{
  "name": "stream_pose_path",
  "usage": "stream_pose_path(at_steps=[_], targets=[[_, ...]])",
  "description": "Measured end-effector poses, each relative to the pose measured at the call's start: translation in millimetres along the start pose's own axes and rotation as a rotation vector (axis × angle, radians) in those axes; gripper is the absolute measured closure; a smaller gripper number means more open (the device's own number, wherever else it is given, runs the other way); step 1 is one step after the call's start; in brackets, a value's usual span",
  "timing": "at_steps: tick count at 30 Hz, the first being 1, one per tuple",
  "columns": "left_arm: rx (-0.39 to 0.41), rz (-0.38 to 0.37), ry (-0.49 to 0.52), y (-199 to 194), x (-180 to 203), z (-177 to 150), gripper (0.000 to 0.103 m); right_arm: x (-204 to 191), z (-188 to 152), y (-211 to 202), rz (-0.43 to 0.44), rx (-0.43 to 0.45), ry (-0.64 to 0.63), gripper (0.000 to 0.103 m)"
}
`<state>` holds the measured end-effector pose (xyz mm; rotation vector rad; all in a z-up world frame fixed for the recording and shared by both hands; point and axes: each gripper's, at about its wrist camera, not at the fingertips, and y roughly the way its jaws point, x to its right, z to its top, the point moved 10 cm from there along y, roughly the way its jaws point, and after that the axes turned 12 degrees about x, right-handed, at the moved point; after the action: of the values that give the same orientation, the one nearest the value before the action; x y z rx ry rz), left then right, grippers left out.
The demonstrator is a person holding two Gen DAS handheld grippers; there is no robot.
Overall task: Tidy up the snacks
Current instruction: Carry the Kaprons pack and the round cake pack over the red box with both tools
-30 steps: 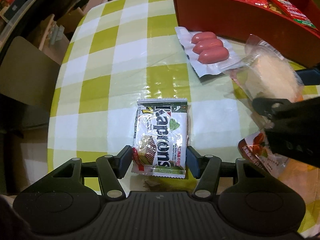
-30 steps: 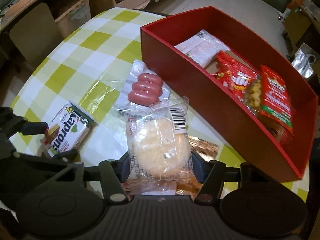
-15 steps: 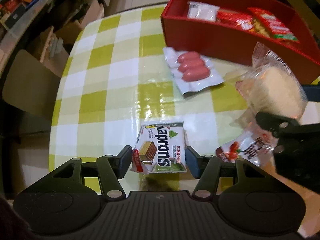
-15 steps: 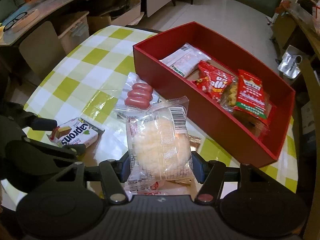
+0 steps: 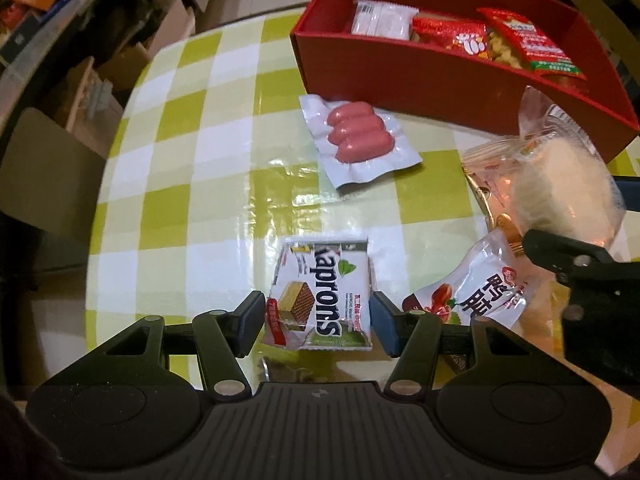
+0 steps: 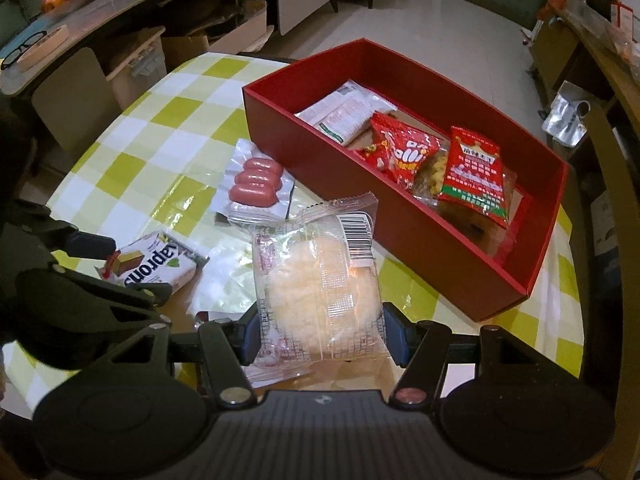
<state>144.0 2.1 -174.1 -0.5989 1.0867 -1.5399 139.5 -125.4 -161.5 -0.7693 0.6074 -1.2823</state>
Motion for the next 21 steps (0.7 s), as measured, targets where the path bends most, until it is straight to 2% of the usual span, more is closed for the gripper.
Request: stream_pose_path(at_steps=[3,7,11,12,13,15,21], targets=[[-0.017,0.015,0.004,10,0,-4,0.036,1,-2,1,0.0,-0.005,-0.001,0.038],[-0.02,0.039,-0.006,23,0,0,0.022,2,-4,3,0.007,-0.012,0.001,0.038],[-0.03,0.064,-0.018,33,-3,0,0.019,4,-8,8,0.005,-0.024,-0.003,0.038],[-0.032,0.056,-0.031,34,-4,0,0.02,4,-9,9,0.004,-0.028,-0.004,0.038],[-0.032,0.043,-0.042,34,-4,0,0.028,5,-9,10,0.001,-0.029,-0.004,0.038],[-0.041,0.001,-0.064,32,-1,0,0.037,6,-9,11,0.0,-0.03,-0.001,0.038],[-0.03,0.018,-0.012,21,8,-2,0.037,11,-3,7,-0.01,-0.01,0.008,0.038]])
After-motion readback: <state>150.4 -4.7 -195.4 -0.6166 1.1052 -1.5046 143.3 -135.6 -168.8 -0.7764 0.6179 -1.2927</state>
